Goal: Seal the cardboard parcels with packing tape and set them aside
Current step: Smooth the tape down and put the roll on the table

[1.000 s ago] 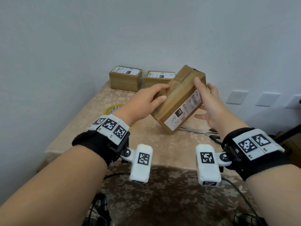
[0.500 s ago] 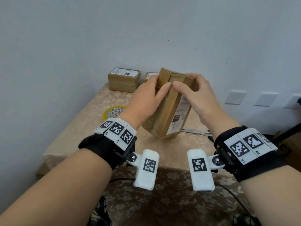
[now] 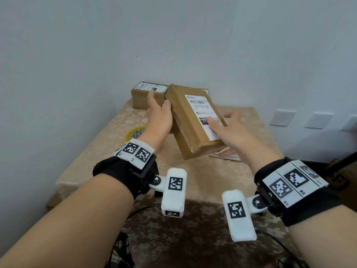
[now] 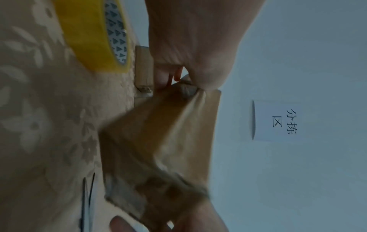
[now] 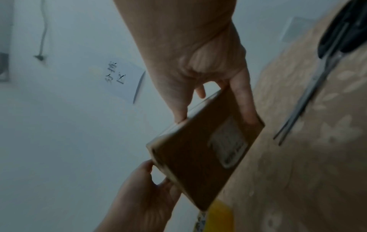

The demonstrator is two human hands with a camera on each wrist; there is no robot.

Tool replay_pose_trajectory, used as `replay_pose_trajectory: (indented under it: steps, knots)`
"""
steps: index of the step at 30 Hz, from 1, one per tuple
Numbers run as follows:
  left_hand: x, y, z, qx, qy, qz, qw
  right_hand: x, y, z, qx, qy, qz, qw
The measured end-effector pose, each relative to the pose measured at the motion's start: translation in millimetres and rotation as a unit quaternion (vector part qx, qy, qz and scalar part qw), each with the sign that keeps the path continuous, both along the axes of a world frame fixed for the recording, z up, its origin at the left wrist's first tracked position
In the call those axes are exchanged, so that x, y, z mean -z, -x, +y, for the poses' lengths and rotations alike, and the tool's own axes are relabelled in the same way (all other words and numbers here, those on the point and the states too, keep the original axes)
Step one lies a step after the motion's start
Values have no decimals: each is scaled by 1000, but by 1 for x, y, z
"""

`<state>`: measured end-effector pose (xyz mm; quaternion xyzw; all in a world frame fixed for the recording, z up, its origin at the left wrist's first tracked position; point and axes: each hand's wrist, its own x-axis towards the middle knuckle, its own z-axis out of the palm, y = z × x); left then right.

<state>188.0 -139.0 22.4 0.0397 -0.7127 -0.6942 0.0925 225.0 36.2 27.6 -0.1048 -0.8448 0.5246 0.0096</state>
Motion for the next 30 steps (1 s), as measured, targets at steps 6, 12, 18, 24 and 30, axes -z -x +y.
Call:
replay_pose_trajectory:
  steps: [6,12,18,24,30]
  knots:
    - [-4,-5,-3,84,-56,-21,995,7,5,9,43,122,74,989]
    - [9,-8,7,186,130,-4,974,14,10,0,4,165,23,986]
    - [-12,-10,0,83,498,141,852,10,18,13,59,66,153,984]
    - [-9,-1,-5,188,622,141,747,21,18,25,-123,-34,158,979]
    - [14,5,-12,107,543,131,823,30,21,13,-61,-100,182,976]
